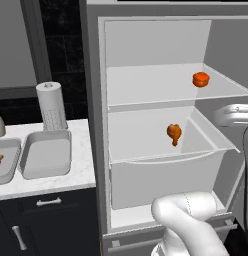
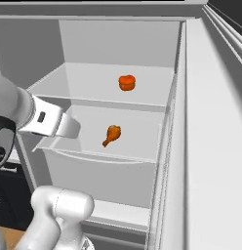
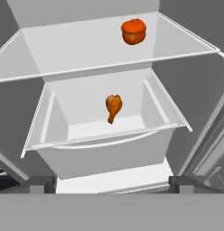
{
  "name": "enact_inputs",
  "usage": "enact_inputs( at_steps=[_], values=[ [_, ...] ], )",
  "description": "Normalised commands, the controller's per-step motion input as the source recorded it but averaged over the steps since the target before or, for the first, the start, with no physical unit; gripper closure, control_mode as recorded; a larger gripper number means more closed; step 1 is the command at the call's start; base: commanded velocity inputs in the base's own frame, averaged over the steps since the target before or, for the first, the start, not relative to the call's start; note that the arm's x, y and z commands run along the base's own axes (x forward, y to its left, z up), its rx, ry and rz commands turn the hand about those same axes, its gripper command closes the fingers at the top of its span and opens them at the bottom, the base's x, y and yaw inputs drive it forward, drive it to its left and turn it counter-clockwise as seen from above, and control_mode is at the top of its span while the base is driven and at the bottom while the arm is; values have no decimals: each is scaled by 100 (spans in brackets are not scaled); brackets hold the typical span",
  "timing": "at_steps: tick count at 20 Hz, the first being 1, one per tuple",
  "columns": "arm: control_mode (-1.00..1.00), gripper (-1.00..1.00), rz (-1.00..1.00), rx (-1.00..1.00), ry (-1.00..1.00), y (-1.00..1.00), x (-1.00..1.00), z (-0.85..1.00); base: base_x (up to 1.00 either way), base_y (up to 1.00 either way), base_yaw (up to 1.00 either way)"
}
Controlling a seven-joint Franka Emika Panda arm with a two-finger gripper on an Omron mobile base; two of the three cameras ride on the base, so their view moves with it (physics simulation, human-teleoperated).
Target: Place one squash and one chicken drumstick in each tupperware on the nearby counter, to pack two identical lunches.
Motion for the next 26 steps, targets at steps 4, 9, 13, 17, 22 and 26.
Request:
enact_inputs(
  at_steps=[4,9,13,17,22,26],
  values=[
    [-100,-100,-4,0,-4,-54,30,66,0,0,0],
    [-100,-100,0,0,-2,-37,48,41,0,0,0],
    [-100,-100,0,0,2,-13,81,0,0,0,0],
    [-100,-100,0,0,-3,-1,81,-28,0,0,0],
    [-100,-100,1,0,-2,-1,58,-51,0,0,0],
    [-100,-100,0,3,6,-29,47,-7,0,0,0]
  ],
)
